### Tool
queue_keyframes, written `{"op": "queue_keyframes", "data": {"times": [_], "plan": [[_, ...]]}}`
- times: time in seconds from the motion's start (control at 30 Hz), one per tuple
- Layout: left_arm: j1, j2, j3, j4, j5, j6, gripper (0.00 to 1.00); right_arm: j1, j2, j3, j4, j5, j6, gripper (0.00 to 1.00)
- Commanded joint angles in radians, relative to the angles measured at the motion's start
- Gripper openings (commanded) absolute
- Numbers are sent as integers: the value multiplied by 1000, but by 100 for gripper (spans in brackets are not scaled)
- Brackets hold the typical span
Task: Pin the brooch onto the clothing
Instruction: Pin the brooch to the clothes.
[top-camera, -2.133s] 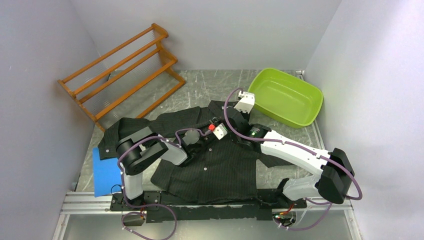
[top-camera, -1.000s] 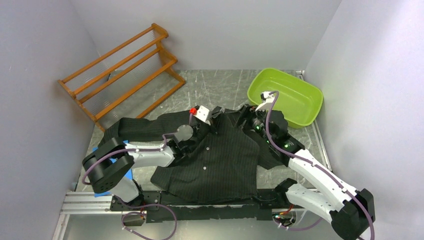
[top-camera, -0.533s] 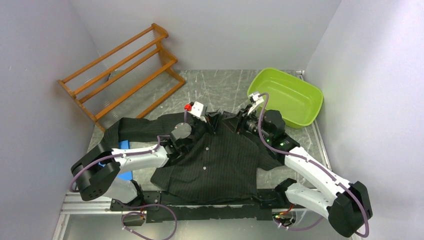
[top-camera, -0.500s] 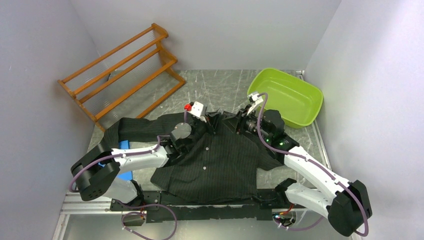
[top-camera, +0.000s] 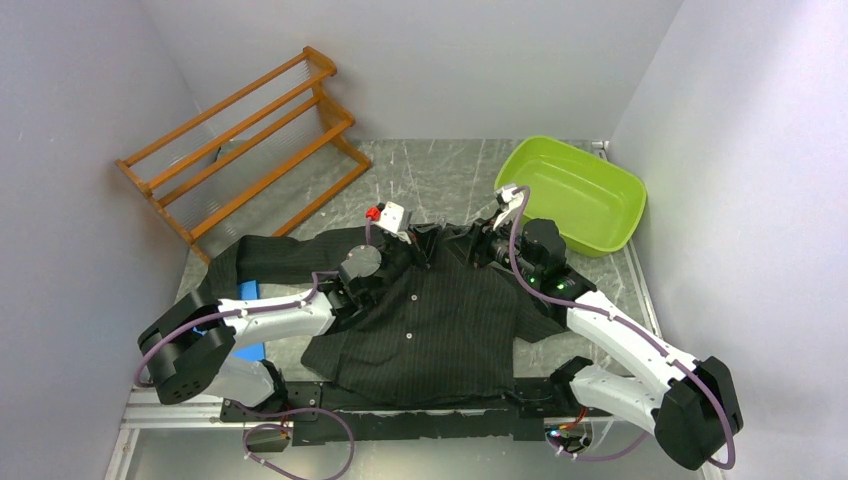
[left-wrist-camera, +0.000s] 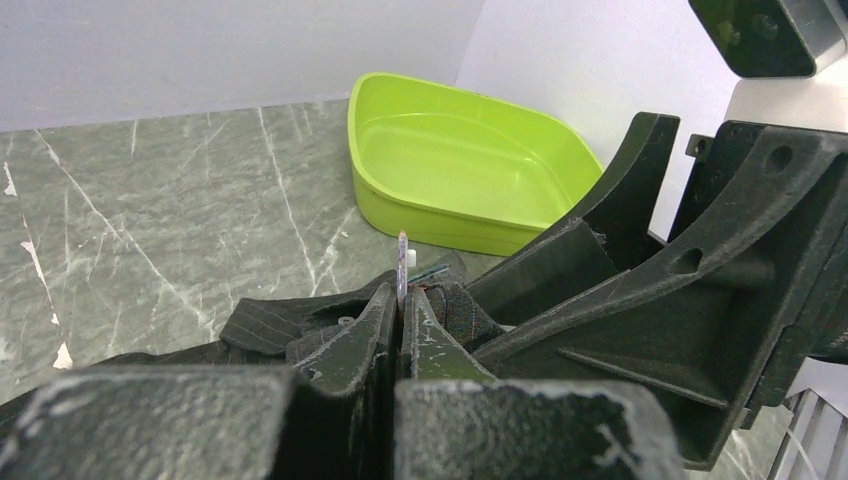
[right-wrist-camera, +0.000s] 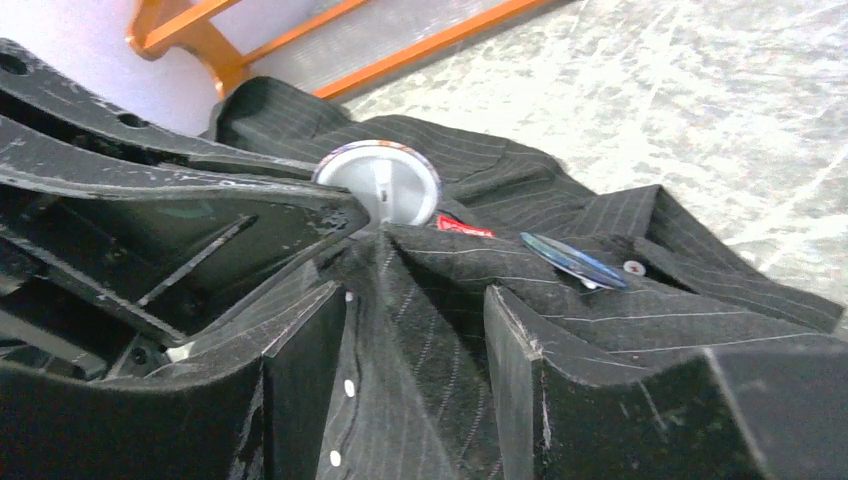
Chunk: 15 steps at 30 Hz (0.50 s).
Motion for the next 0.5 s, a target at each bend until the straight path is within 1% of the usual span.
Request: {"op": "queue_keyframes", "data": {"times": [0.0, 0.07, 0.17, 0.27, 0.3, 0.4, 0.47], "plan": [[-5, -36, 24, 42, 3, -18, 3, -5, -20, 27, -15, 64, -39, 57], [-5, -38, 26, 34, 5, -21, 3, -5, -18, 34, -23, 56, -49, 55], [-5, -37, 24, 40, 14, -27, 3, -5, -24, 22, -6, 50, -55, 49], [-5, -39, 24, 42, 24, -32, 3, -5, -20, 16, 21, 13, -67, 29], [-6, -39, 23, 47, 27, -35, 3, -5, -14, 17, 26, -6, -74, 24], [-5, -39, 23, 57, 37, -40, 3, -5, 20, 33, 25, -69, -92, 15], [-5, -36, 23, 66, 45, -45, 3, -4, 44, 51, 11, -102, -98, 11]]}}
